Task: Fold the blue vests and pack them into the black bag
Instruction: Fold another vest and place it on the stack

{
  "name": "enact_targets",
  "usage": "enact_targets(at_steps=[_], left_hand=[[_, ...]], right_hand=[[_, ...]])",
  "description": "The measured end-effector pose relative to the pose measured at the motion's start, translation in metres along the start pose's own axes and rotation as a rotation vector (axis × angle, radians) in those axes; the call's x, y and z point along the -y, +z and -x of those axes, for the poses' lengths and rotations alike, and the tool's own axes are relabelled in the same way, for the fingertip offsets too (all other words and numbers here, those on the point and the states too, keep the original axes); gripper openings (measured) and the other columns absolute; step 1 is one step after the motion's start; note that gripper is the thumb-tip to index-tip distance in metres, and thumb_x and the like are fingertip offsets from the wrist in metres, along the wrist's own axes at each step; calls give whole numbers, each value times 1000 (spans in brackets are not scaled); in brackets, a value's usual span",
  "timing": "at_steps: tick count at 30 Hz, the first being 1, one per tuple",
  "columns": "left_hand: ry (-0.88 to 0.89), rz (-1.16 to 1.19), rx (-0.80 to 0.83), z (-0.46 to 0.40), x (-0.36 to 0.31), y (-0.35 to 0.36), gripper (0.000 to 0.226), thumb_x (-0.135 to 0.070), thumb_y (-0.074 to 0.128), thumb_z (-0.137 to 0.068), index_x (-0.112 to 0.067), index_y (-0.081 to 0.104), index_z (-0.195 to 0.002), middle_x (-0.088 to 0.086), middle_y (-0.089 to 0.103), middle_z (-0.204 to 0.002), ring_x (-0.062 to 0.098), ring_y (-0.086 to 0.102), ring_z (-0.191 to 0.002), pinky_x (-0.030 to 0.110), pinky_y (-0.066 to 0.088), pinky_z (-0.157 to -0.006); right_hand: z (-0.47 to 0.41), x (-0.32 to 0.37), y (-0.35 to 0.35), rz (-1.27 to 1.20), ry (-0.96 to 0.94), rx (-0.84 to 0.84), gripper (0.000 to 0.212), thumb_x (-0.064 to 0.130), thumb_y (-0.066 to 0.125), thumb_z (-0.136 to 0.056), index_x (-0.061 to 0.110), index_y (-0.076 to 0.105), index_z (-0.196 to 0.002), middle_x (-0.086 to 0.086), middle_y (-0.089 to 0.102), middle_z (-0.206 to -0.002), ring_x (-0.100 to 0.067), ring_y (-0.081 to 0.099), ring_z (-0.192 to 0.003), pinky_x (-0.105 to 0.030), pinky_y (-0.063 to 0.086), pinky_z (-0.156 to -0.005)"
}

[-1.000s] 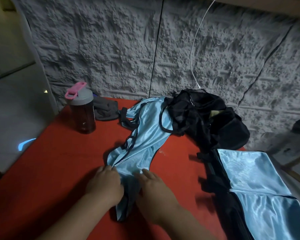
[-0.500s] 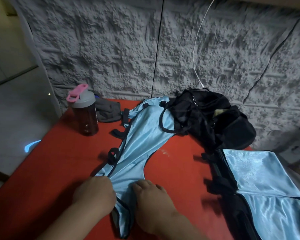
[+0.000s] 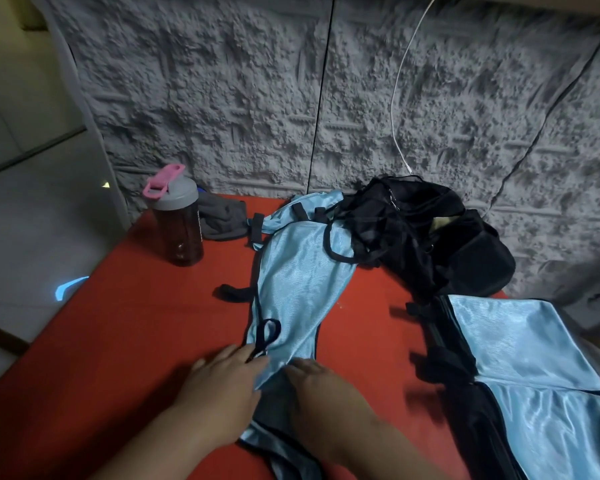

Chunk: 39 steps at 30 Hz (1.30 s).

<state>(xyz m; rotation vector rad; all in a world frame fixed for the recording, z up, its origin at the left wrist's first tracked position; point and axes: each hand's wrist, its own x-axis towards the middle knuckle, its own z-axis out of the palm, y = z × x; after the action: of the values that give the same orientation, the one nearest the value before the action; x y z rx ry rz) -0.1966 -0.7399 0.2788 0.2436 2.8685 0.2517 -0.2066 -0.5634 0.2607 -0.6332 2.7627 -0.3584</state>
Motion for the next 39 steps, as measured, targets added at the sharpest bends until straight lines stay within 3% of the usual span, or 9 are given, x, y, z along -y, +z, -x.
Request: enact_targets(at_steps=[3,7,10,20,25,28,31,34,39], left_hand=[[-126,-55,-31,-3,8,2,52,-49,46,-99,-31,41,-147,-10,40,-150,17,38,-137,38,39,-109],[-272,-133,7,-4,18,-3,50,-54,41,-99,-23,51,-137,-6,46,-140,20,41,-131,38,42,-106],[-347,-163,68,0,22,-10,53,-59,39,-99,-21,54,-133,-4,47,-139,20,40,-134,38,43,-105],[-458,-200,303,13,21,-28,35,-20,42,-93,-21,63,-121,1,65,-128,22,63,-115,34,53,-94],[-322,-58,-25,8,25,-30,20,-35,46,-95,-22,53,-83,-2,63,-92,20,62,-89,32,51,-75],[-92,25,-127,0,28,-13,20,-33,48,-99,-27,58,-114,-8,59,-120,16,50,-123,31,46,-100],[-37,99,48,-3,29,-6,55,-37,44,-105,-24,28,-155,-7,30,-158,12,21,-150,28,26,-119],[-134,-40,115,-5,36,2,60,-48,35,-104,-18,23,-155,1,27,-159,19,26,-148,37,33,-116],[-159,-337,302,0,39,-4,47,-42,25,-104,-28,50,-141,7,49,-139,29,51,-125,38,45,-95]], right_hand=[[2,1,0,7,36,80,57,34,39,-89,22,37,-145,3,36,-150,-18,30,-145,-43,37,-115],[-2,1,-3,76,112,145,78,38,49,-93,22,11,-160,-7,23,-161,-22,19,-152,-42,32,-116],[-3,3,-2,88,168,155,83,38,49,-93,23,5,-161,-10,20,-164,-22,18,-154,-43,30,-118],[9,18,0,88,103,132,69,42,56,-92,26,29,-154,4,31,-157,-16,28,-148,-42,40,-109],[18,19,-20,151,250,176,43,35,47,-96,16,51,-134,-7,55,-138,-28,57,-126,-37,45,-98],[19,16,-22,123,319,141,40,34,47,-95,15,54,-129,-9,61,-133,-29,61,-121,-35,46,-97],[14,12,-16,108,399,155,52,39,47,-95,10,47,-138,-12,55,-141,-28,56,-129,-35,44,-103],[5,-3,-11,81,505,174,75,56,41,-97,0,36,-148,-19,45,-150,-30,46,-139,-38,39,-111],[-6,-26,-12,17,595,123,88,71,24,-97,3,33,-152,-18,38,-155,-33,37,-142,-46,32,-116]])
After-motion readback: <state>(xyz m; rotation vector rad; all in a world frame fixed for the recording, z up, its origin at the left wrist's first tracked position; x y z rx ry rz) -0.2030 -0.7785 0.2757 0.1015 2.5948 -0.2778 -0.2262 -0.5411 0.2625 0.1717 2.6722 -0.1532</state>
